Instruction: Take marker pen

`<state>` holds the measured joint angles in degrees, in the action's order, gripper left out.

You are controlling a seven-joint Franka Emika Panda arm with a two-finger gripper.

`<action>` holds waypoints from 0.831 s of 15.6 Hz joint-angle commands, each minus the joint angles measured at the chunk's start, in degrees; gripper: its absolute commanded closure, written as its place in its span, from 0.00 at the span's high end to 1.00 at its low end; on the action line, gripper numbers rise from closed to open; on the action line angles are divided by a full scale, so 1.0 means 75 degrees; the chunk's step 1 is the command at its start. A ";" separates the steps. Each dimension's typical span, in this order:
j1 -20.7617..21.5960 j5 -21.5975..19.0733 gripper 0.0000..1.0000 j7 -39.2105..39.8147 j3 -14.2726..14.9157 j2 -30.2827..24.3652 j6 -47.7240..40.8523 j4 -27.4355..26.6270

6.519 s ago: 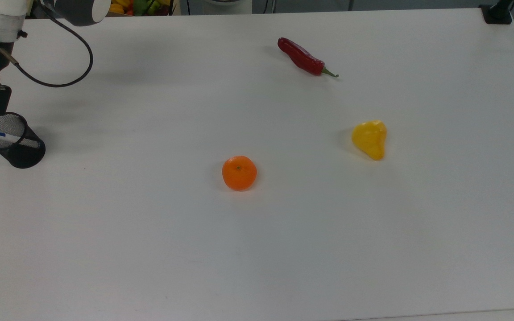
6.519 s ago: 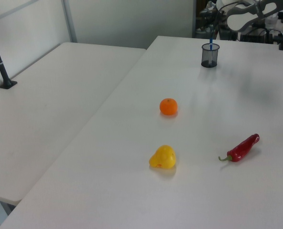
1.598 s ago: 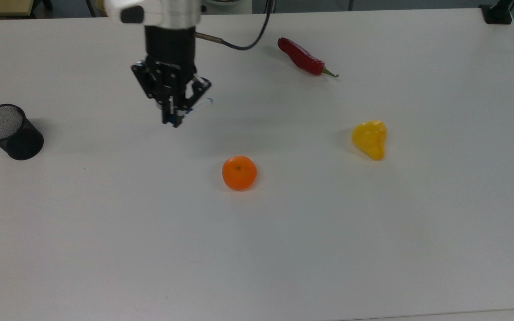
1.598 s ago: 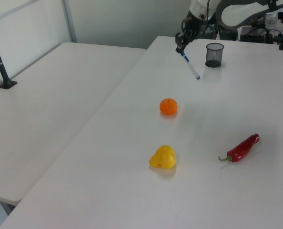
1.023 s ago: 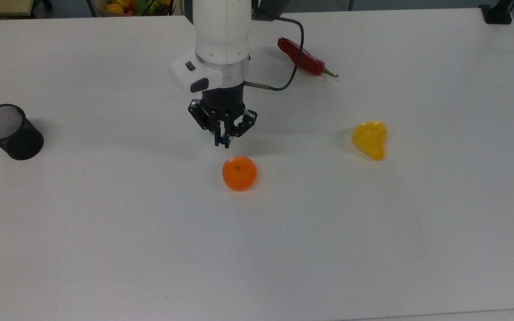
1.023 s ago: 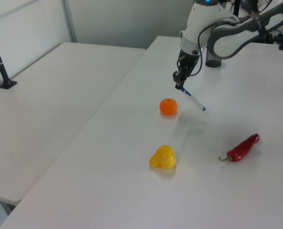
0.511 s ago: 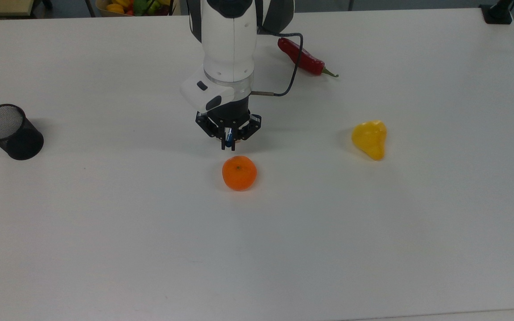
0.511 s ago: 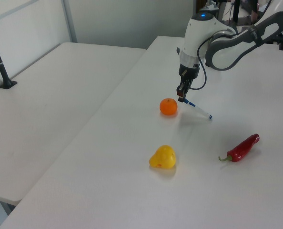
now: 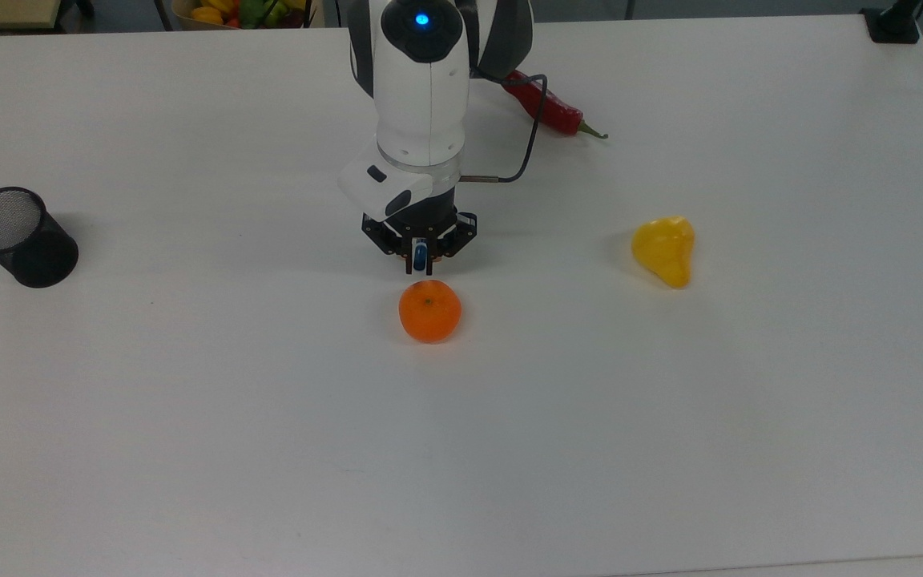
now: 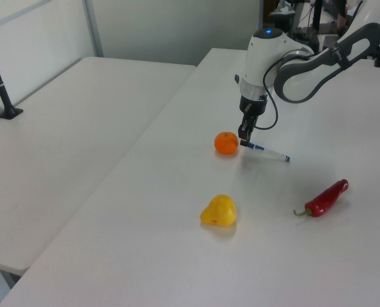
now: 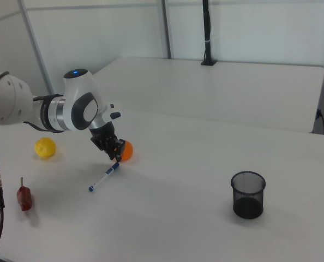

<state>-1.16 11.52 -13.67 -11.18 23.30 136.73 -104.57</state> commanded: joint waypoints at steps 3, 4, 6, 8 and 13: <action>0.0072 -0.0059 1.00 0.0064 0.0026 -0.0118 -0.0161 -0.0038; 0.0072 -0.0071 1.00 0.0064 0.0026 -0.0153 -0.0173 -0.0038; 0.0072 -0.0071 1.00 0.0064 0.0026 -0.0294 -0.0568 0.0020; 0.0037 -0.0071 1.00 0.0123 0.0026 -0.0539 -0.1073 0.0044; -0.0009 -0.0467 1.00 0.0135 0.0026 -0.1266 -0.2058 0.0184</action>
<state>-1.21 11.40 -13.67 -11.18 18.40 126.11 -102.88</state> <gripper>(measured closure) 0.000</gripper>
